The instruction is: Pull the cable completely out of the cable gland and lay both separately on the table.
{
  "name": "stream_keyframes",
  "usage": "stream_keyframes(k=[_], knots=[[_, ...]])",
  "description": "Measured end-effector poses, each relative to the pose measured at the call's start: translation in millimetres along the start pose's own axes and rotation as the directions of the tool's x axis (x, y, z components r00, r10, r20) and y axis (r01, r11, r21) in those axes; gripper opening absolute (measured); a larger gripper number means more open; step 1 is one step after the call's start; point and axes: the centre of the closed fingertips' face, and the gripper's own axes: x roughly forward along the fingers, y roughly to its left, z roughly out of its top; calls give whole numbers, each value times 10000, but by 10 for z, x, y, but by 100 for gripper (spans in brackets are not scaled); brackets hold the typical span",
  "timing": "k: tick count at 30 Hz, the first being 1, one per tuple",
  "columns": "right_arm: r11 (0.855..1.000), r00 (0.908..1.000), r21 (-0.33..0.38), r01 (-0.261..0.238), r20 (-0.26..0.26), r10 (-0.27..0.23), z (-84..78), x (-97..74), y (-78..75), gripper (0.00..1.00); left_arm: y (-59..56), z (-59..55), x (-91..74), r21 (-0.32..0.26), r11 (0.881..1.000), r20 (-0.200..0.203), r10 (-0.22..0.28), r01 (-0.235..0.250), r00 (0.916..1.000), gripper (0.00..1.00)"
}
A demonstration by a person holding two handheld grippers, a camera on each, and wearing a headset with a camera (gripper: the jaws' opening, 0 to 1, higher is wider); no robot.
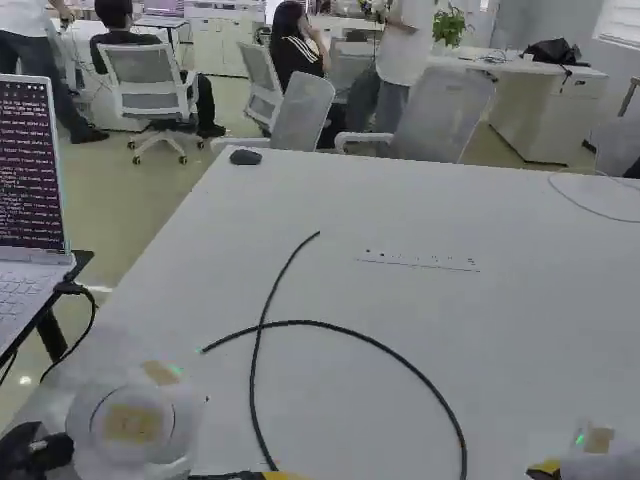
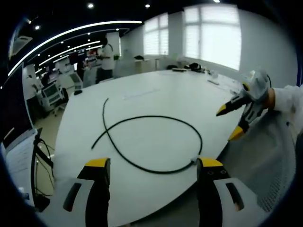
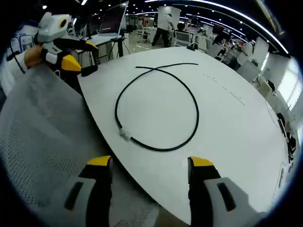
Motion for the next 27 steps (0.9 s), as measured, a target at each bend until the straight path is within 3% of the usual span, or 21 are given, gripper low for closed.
stream_keyframes(k=[16,21,27], knots=[[9944,9957,-509,-925,-150,919,-107,286,50,44,19,12,1,33,10000,11,91,-91,10000,71],[9902,9925,-768,-1163,-462,1130,-189,367,96,40,16,11,1,56,10000,6,81,-81,10000,70],[9839,9900,-1108,-1401,-335,1372,-175,448,136,33,7,13,0,97,9999,22,54,-54,10000,70]])
